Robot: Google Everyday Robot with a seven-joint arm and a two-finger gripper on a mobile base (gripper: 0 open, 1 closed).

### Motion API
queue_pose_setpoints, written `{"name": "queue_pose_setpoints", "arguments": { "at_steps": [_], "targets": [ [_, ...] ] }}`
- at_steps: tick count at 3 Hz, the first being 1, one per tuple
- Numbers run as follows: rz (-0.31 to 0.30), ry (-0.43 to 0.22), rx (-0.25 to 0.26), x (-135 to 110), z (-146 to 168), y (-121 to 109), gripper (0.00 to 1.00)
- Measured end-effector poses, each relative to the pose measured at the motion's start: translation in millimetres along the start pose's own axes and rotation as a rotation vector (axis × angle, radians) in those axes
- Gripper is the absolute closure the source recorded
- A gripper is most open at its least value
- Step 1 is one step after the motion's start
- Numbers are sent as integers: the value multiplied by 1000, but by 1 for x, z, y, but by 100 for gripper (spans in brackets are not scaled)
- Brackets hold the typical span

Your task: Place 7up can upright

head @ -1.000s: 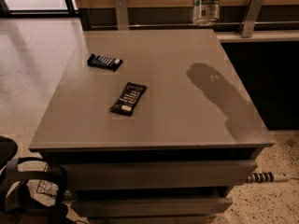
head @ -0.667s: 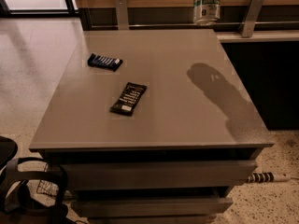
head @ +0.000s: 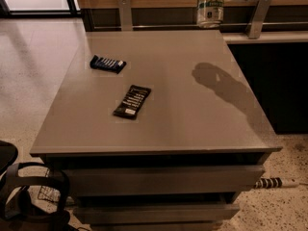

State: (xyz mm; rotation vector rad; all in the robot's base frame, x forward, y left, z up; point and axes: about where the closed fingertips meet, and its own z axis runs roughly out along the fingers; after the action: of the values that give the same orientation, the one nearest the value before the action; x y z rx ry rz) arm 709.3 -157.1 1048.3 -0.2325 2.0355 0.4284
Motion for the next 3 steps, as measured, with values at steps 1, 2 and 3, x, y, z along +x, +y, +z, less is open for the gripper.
{"name": "queue_pose_setpoints", "arguments": {
  "at_steps": [1, 2, 3],
  "targets": [
    [59, 60, -233, 33, 21, -7, 100],
    [-21, 91, -555, 57, 60, 19, 100],
    [-212, 46, -715, 50, 50, 32, 100]
  ]
}}
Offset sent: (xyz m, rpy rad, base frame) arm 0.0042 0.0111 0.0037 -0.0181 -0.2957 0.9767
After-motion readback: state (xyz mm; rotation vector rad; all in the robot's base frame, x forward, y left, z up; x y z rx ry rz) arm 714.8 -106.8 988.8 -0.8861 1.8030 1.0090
